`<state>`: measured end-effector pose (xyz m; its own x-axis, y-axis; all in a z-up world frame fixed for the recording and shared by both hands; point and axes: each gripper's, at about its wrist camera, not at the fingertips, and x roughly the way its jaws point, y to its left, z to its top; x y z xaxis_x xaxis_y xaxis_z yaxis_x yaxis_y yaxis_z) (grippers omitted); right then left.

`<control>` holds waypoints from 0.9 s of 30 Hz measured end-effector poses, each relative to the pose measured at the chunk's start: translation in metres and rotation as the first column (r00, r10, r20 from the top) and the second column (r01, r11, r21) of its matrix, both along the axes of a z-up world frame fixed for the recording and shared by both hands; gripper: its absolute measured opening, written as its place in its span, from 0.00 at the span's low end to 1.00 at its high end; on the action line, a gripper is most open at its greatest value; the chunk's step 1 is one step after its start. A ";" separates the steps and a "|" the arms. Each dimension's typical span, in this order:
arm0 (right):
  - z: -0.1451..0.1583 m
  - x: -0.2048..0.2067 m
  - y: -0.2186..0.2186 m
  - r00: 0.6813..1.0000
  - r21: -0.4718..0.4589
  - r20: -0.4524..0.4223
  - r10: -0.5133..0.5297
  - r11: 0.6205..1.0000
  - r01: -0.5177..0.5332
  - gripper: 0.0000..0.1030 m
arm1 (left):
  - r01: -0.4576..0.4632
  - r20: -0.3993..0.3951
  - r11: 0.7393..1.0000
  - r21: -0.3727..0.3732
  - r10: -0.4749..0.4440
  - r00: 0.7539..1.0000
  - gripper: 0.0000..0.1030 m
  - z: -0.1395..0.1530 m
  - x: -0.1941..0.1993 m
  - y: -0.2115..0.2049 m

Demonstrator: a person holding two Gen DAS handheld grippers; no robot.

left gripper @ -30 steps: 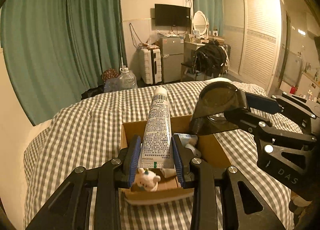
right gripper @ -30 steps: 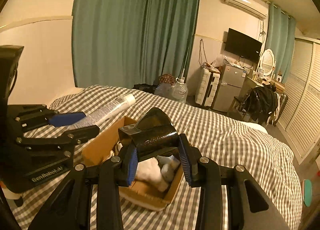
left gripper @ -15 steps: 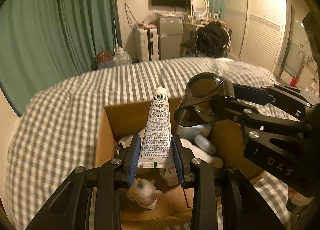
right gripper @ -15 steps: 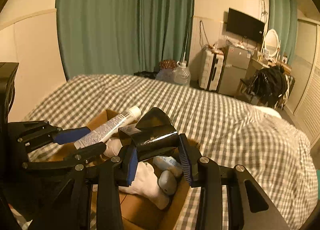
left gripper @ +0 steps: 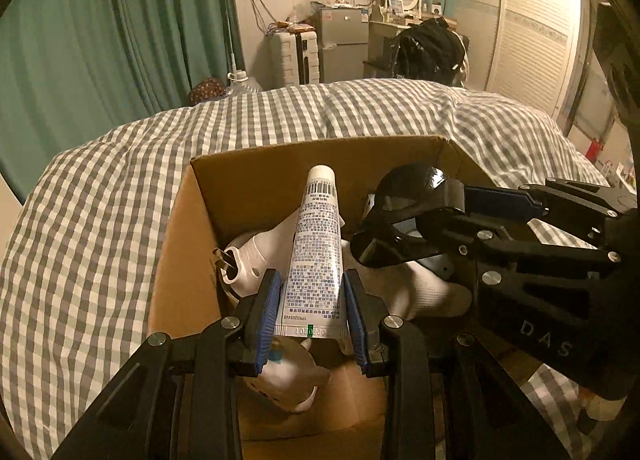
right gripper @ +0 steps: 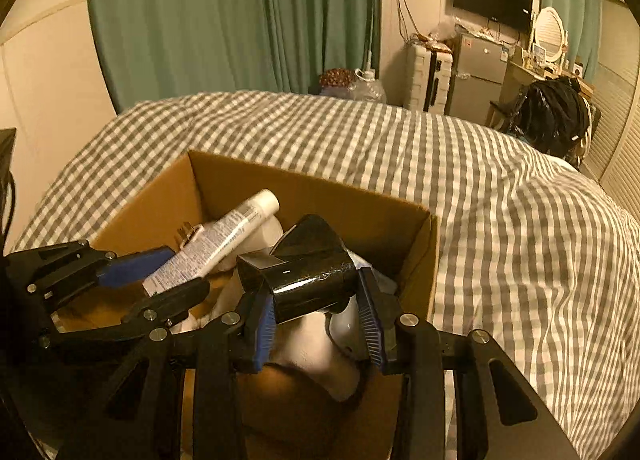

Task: Organize objects

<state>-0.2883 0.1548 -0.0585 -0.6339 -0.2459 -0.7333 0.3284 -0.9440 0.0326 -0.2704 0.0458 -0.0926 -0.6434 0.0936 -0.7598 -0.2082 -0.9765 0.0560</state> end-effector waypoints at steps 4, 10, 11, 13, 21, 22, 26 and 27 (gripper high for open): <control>0.001 0.004 0.001 1.000 -0.002 0.014 -0.020 1.000 0.020 0.65 | 0.031 -0.033 0.999 0.029 -0.030 0.999 0.47 0.003 0.007 -0.001; 0.019 0.020 0.011 0.997 -0.010 -0.038 -0.072 0.997 0.071 0.76 | 0.019 -0.109 1.000 0.011 -0.018 0.994 0.75 0.018 0.022 -0.002; 0.023 0.025 0.013 0.995 -0.012 -0.049 -0.084 0.996 0.083 0.76 | 0.015 -0.110 1.000 0.025 -0.012 0.994 0.75 0.021 0.024 -0.005; 0.030 0.033 0.018 0.992 -0.023 -0.066 -0.103 0.995 0.102 0.77 | -0.004 -0.114 0.998 0.059 0.011 0.993 0.79 0.030 0.032 -0.011; 0.078 0.070 0.024 0.972 -0.041 -0.180 -0.149 0.989 0.144 0.85 | -0.046 -0.234 0.994 0.102 0.069 0.970 0.92 0.084 0.067 -0.021; 0.082 0.075 0.023 0.969 -0.044 -0.194 -0.151 0.988 0.146 0.87 | -0.045 -0.252 0.994 0.104 0.071 0.965 0.92 0.091 0.070 -0.022; 0.112 0.103 0.021 0.950 -0.060 -0.269 -0.158 0.987 0.148 0.87 | -0.033 -0.329 0.993 0.115 0.070 0.942 0.97 0.117 0.094 -0.025; 0.119 0.109 0.021 0.945 -0.063 -0.284 -0.161 0.987 0.149 0.88 | -0.034 -0.342 0.992 0.121 0.074 0.937 0.99 0.123 0.099 -0.027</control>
